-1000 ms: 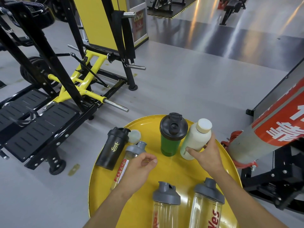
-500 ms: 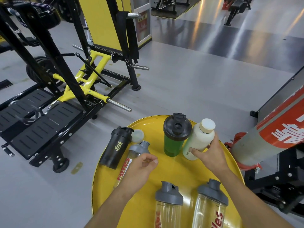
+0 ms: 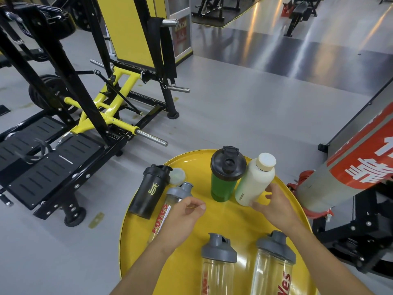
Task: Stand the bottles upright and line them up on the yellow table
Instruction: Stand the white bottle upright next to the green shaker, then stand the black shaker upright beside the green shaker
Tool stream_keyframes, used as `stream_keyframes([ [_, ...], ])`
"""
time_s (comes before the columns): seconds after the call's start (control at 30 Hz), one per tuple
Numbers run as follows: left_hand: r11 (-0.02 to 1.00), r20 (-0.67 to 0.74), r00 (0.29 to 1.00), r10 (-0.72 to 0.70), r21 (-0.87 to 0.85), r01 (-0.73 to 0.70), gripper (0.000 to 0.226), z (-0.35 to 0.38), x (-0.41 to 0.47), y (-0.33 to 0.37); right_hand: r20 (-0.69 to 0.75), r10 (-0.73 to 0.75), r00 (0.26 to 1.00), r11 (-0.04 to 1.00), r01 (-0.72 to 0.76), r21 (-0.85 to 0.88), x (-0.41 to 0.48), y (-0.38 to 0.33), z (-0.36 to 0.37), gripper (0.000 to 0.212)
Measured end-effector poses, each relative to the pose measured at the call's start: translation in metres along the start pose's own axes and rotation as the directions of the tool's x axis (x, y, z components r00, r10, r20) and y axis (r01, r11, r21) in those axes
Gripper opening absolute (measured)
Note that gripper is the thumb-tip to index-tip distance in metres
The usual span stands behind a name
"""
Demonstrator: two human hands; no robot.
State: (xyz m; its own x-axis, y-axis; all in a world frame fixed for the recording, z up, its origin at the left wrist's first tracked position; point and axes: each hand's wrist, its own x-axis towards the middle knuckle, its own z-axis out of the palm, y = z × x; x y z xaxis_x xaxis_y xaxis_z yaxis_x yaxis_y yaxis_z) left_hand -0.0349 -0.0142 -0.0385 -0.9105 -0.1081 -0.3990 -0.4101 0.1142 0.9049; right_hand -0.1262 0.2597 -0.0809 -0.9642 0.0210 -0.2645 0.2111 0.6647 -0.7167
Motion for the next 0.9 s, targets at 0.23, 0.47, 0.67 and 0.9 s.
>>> stream_keyframes([
  [0.23, 0.997, -0.017, 0.997, 0.071, 0.023, -0.071, 0.009, -0.009, 0.001, 0.004, 0.069, 0.025, 0.997, 0.977, -0.010, -0.214, -0.022, -0.015, -0.012, 0.047],
  [0.47, 0.937, -0.113, 0.964, 0.241, 0.285, -0.201, 0.017, -0.040, 0.008, 0.008, 0.110, -0.043, 0.993, 0.976, 0.066, -0.209, -0.046, -0.042, 0.008, 0.022],
  [0.67, 0.827, -0.189, 0.910, 0.369, 0.513, -0.229, 0.025, -0.078, 0.024, 0.000, 0.162, -0.067, 0.985, 0.975, 0.099, -0.200, -0.061, -0.052, 0.036, 0.020],
  [0.9, 0.785, -0.262, 0.897, 0.355, 0.604, -0.134, 0.043, -0.103, 0.035, -0.017, 0.169, -0.067, 0.983, 0.970, 0.104, -0.222, -0.069, -0.052, 0.054, 0.018],
])
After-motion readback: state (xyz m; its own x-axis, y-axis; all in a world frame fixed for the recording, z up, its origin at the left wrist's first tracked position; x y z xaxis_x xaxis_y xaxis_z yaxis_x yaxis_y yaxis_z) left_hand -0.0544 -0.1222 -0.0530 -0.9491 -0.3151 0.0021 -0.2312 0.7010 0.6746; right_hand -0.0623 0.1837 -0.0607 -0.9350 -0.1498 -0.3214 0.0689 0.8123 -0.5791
